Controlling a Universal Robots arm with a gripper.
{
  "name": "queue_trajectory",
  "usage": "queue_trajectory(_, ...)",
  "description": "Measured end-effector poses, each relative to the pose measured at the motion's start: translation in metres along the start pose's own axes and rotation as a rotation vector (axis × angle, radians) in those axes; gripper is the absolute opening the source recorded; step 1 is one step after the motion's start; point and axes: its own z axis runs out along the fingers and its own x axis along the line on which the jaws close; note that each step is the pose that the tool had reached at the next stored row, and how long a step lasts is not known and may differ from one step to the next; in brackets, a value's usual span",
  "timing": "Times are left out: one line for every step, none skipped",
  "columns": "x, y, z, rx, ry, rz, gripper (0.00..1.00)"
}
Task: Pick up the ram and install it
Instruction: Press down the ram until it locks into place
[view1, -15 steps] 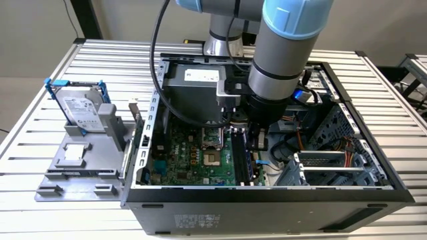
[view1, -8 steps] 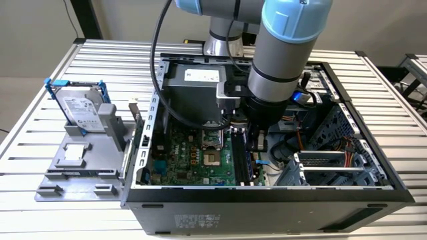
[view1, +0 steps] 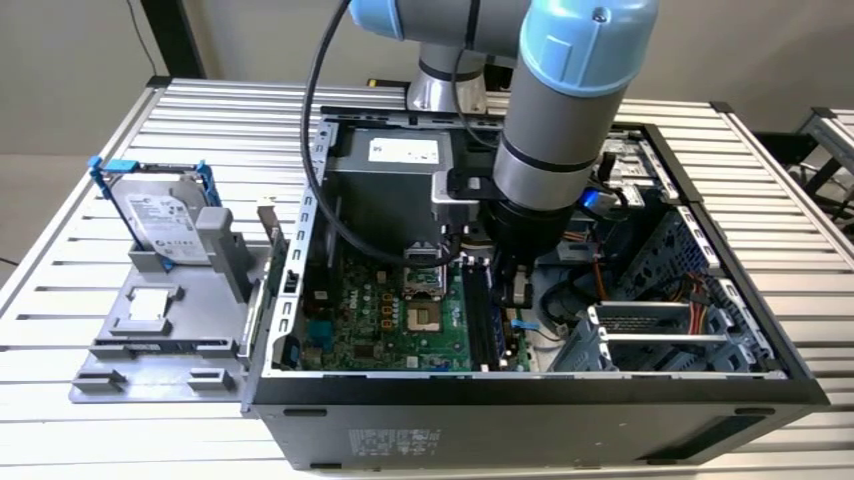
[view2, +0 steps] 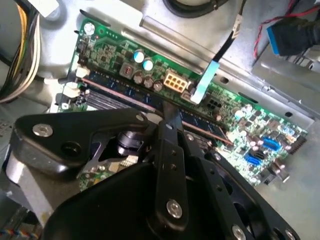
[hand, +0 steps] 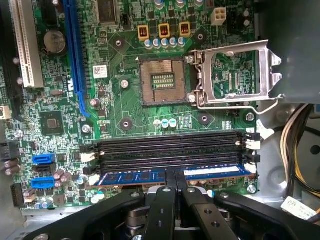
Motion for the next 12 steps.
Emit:
queue_trajectory(0.0002, -0.0001, -0.005, -0.0003, 0.0022, 0.0, 0.0)
queue_trajectory(0.0006, -0.0001, -0.0099, -0.0003, 0.003, 0.0, 0.0)
queue_trajectory(0.0006, -0.0002, -0.0143, -0.0004, 0.003, 0.0, 0.0)
queue_trajectory(0.0006, -0.0003, -0.0191, -0.0004, 0.0031, 0.0, 0.0)
queue_trajectory(0.0006, -0.0004, -0.0237, -0.0004, 0.0031, 0.0, 0.0)
queue_trajectory(0.0006, -0.0005, -0.0278, -0.0004, 0.0031, 0.0, 0.0)
queue_trajectory(0.0006, -0.0006, -0.0325, -0.0004, 0.0032, 0.0, 0.0)
queue_trajectory(0.0006, -0.0007, -0.0371, -0.0004, 0.0033, 0.0, 0.0)
queue_trajectory(0.0006, -0.0008, -0.0416, -0.0004, 0.0031, 0.0, 0.0)
queue_trajectory(0.0006, -0.0009, -0.0463, -0.0004, 0.0032, 0.0, 0.0)
queue_trajectory(0.0006, -0.001, -0.0507, -0.0004, 0.003, 0.0, 0.0)
queue_trajectory(0.0006, -0.0011, -0.0551, -0.0004, 0.0031, 0.0, 0.0)
